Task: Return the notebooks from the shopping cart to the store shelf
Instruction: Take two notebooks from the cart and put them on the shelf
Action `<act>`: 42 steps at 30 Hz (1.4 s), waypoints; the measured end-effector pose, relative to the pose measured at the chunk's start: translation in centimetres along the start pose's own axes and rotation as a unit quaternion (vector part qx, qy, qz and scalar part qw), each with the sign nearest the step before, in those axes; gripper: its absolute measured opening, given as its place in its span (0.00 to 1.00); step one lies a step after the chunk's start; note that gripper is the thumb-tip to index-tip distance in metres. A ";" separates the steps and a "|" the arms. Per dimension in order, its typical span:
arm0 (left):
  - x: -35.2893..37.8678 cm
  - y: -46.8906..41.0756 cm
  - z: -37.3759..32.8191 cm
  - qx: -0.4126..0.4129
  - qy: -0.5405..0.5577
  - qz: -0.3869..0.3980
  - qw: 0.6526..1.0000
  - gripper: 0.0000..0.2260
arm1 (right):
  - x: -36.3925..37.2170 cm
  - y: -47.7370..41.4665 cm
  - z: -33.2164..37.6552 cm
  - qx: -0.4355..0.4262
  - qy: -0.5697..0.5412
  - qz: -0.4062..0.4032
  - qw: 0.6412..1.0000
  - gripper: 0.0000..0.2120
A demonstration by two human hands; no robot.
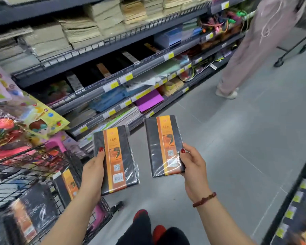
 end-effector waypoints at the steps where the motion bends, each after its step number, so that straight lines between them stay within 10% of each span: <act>1: 0.7 -0.2 -0.9 0.008 0.003 0.005 1.000 0.20 | -0.1 -0.7 0.4 -0.001 -0.002 -0.001 1.000 0.14; 42: 30.4 -22.2 -30.6 -0.077 0.127 -0.105 0.983 0.21 | 8.0 -53.0 20.0 0.120 0.085 0.123 0.981 0.12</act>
Point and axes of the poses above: each hand's wrist, its own y-axis away from the middle knuckle, its own x-axis out of the palm, z = x × y, the point moved 6 cm from there along -y, towards the middle knuckle, and after that the axes turned 12 degrees about -y, right-handed, at the moved point
